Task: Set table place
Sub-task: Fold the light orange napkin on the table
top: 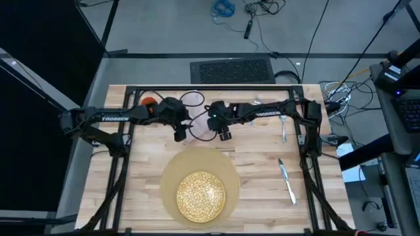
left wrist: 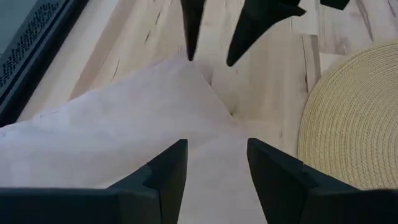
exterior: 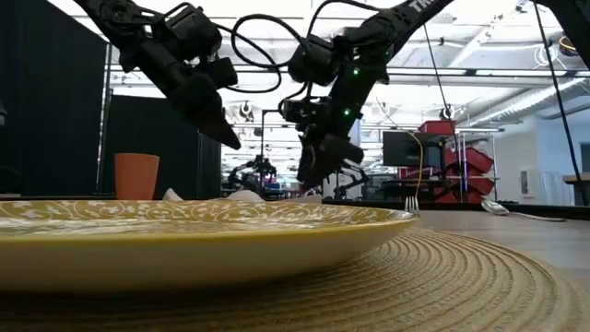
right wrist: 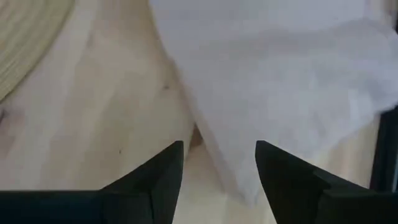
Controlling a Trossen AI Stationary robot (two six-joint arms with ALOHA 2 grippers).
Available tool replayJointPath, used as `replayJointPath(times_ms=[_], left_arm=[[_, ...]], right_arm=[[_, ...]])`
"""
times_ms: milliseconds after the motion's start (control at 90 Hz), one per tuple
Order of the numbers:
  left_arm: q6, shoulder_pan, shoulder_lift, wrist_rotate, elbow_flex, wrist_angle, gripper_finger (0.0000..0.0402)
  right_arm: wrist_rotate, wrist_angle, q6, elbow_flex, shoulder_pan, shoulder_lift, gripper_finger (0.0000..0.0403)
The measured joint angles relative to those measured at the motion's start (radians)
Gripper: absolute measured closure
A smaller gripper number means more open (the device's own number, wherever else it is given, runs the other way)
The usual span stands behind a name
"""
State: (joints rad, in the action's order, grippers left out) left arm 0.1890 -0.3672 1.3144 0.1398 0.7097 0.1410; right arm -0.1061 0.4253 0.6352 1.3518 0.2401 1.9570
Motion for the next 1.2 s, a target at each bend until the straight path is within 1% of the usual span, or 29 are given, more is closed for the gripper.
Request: replayJointPath(times_ms=[433, 556, 611, 667, 744, 811, 856, 933, 978, 1100, 1200], left_arm=[[-0.003, 0.000, 0.000, 0.000, 0.000, 0.003, 0.0247], [-0.003, 0.000, 0.000, 0.000, 0.000, 0.004, 0.0247], [-0.003, 0.000, 0.000, 0.000, 0.000, 0.003, 0.0247], [-0.003, 0.000, 0.000, 0.000, 0.000, 0.003, 0.0247], [-0.003, 0.000, 0.000, 0.000, 0.000, 0.004, 0.0247], [-0.002, 0.000, 0.000, 0.000, 0.000, 0.008, 0.0247], [-0.002, 0.000, 0.000, 0.000, 0.000, 0.007, 0.0247], [-0.001, 0.000, 0.000, 0.000, 0.000, 0.007, 0.0247], [-0.001, 0.000, 0.000, 0.000, 0.000, 0.008, 0.0247], [0.000, 0.000, 0.000, 0.000, 0.000, 0.008, 0.0247], [0.000, 0.000, 0.000, 0.000, 0.000, 0.007, 0.0247]], right_arm=[[0.009, 0.002, 0.043, -0.001, 0.061, 0.037, 0.0220], [0.013, 0.001, 0.043, -0.001, 0.066, 0.054, 0.0232], [0.032, 0.008, 0.044, -0.002, 0.071, 0.062, 0.0241], [0.025, -0.014, 0.047, -0.001, 0.074, 0.073, 0.0249], [0.014, -0.012, 0.050, -0.002, 0.073, 0.076, 0.0265], [0.000, -0.037, 0.051, -0.001, 0.075, 0.075, 0.0290], [0.001, -0.036, 0.051, -0.001, 0.078, 0.073, 0.0313], [0.000, -0.035, 0.054, -0.001, 0.087, 0.071, 0.0371], [0.000, -0.033, 0.062, -0.001, 0.089, 0.070, 0.0390], [-0.006, -0.033, 0.067, -0.001, 0.088, 0.070, 0.0400], [-0.075, -0.022, 0.095, 0.007, 0.086, 0.064, 0.0402]])
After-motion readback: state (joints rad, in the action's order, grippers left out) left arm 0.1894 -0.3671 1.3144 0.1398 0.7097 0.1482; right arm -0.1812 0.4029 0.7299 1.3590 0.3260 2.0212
